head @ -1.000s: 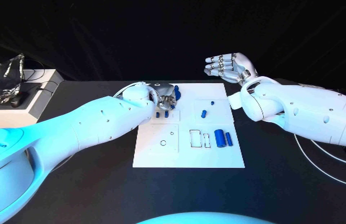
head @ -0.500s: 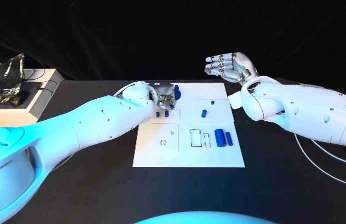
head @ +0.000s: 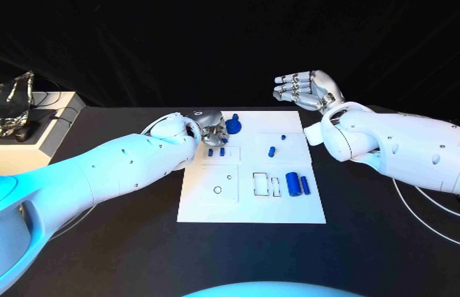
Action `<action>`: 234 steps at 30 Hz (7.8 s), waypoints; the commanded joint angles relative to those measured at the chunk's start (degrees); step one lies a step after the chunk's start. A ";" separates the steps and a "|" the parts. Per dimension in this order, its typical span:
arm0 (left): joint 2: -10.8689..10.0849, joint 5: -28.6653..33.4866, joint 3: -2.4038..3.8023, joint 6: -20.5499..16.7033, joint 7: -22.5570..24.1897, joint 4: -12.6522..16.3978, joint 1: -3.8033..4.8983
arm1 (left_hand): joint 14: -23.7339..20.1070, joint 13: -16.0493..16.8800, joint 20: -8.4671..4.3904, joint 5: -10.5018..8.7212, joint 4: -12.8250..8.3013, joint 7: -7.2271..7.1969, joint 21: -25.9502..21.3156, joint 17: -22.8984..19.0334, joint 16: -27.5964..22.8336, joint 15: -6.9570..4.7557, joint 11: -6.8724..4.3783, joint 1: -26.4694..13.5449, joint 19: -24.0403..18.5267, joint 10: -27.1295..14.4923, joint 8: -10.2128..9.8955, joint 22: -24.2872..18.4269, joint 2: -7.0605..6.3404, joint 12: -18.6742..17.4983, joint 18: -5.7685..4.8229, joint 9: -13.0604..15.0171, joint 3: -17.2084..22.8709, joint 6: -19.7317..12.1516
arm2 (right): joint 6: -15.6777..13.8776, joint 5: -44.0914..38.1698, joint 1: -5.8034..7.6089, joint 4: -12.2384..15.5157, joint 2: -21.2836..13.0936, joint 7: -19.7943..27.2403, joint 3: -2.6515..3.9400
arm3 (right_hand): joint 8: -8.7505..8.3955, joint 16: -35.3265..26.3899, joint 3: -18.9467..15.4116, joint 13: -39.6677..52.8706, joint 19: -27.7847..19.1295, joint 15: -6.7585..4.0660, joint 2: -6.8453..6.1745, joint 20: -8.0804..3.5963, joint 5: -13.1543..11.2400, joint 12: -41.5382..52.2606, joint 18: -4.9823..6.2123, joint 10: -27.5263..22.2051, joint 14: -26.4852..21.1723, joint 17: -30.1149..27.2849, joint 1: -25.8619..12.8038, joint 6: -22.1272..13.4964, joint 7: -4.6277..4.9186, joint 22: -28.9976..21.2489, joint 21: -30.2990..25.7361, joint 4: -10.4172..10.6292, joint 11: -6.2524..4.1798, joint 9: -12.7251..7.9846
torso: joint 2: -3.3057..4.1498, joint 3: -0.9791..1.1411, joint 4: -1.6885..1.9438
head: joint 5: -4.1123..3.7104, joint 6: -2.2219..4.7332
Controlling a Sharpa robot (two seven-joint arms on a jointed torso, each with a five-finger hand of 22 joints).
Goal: Assemble the parts on the task board
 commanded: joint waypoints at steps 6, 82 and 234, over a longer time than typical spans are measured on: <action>-2.03 10.20 0.33 -6.76 5.49 2.34 -0.41 | 0.58 0.34 0.30 0.04 0.25 -0.12 0.42 0.53 -0.29 -0.03 0.06 -0.64 0.44 0.61 -0.21 2.60 -0.16 -0.17 -0.39 -0.11 0.03 -0.60 | 0.73 -0.41 0.00 0.09 -0.14 0.71 0.02 | 0.21 0.27 -0.08 0.08 -0.11 0.11 -0.35 0.26 0.31 0.19 -0.95 0.15 0.27 0.09 -0.04 0.00 -0.07 0.01 -0.22 -0.02 0.13 0.06 | 0.02 0.05 -0.08 | 0.22 0.07; -4.71 26.77 1.95 -5.52 10.56 0.51 -3.82 | 0.53 2.06 0.02 -0.30 0.73 -0.42 1.31 2.10 -0.27 -0.04 -0.04 -0.14 0.40 0.20 -0.21 2.90 1.62 0.09 -0.98 -0.15 -5.35 -0.87 | 0.65 -0.30 -0.05 0.15 -0.70 0.87 0.02 | 0.21 0.26 -0.04 0.08 -0.13 0.13 -0.35 0.26 0.29 0.19 -0.98 0.11 0.21 0.08 -0.05 0.05 -0.07 0.01 -0.23 -0.04 0.15 0.06 | 0.14 0.19 -0.16 | 0.31 0.47; -3.98 17.56 5.02 0.61 7.19 -0.52 -3.85 | -18.24 -14.20 3.57 -1.27 -0.28 1.26 -11.72 -18.39 -0.52 3.80 3.68 1.38 -10.00 -6.37 -0.17 0.97 1.27 -9.57 0.32 -0.28 -5.31 -2.02 | 0.43 -0.12 -0.10 0.14 -0.95 1.06 0.02 | 0.19 0.26 -0.37 0.08 -0.20 0.16 -0.26 0.31 0.25 0.19 -0.96 0.05 0.14 0.08 -0.05 -0.24 -0.03 0.00 -0.24 -0.03 0.18 0.04 | 0.13 0.19 -0.19 | 0.14 0.06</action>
